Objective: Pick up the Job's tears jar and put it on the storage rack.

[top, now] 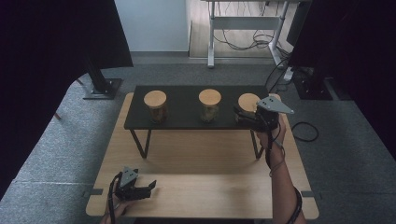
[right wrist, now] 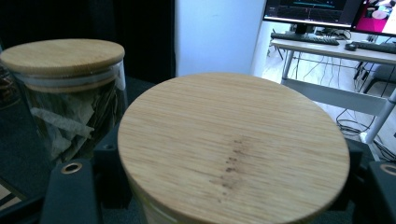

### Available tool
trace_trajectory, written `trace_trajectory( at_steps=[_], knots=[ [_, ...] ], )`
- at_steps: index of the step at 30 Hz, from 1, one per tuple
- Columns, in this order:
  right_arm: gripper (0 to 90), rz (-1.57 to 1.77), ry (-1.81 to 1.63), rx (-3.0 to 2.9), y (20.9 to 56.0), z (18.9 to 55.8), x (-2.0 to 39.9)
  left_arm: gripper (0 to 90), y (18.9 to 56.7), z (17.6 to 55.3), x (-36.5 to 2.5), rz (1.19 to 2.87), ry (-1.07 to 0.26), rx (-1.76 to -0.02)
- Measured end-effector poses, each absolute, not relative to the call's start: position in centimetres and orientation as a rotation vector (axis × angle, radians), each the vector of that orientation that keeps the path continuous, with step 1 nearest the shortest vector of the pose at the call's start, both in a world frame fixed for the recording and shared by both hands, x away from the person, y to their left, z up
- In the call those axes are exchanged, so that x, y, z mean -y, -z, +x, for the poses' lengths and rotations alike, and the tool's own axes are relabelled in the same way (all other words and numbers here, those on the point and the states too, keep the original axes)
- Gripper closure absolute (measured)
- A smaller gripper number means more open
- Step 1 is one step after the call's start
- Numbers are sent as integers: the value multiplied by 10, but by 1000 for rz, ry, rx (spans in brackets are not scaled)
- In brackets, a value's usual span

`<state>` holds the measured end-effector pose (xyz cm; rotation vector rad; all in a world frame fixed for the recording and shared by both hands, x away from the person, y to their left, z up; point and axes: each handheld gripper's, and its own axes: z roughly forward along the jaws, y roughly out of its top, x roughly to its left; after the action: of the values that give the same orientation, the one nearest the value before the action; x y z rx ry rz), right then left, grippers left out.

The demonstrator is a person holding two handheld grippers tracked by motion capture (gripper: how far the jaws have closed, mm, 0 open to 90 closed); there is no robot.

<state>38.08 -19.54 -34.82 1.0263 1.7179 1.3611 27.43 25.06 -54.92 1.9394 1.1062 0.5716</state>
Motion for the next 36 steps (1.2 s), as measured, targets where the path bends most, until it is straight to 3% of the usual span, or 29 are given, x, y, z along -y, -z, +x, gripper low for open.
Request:
trace_trajectory(
  at_steps=[36],
  knots=[
    [199,1052,-1302,-1683,352,382,194,81,549,274,-250,1942,-575,-1104]
  ],
)
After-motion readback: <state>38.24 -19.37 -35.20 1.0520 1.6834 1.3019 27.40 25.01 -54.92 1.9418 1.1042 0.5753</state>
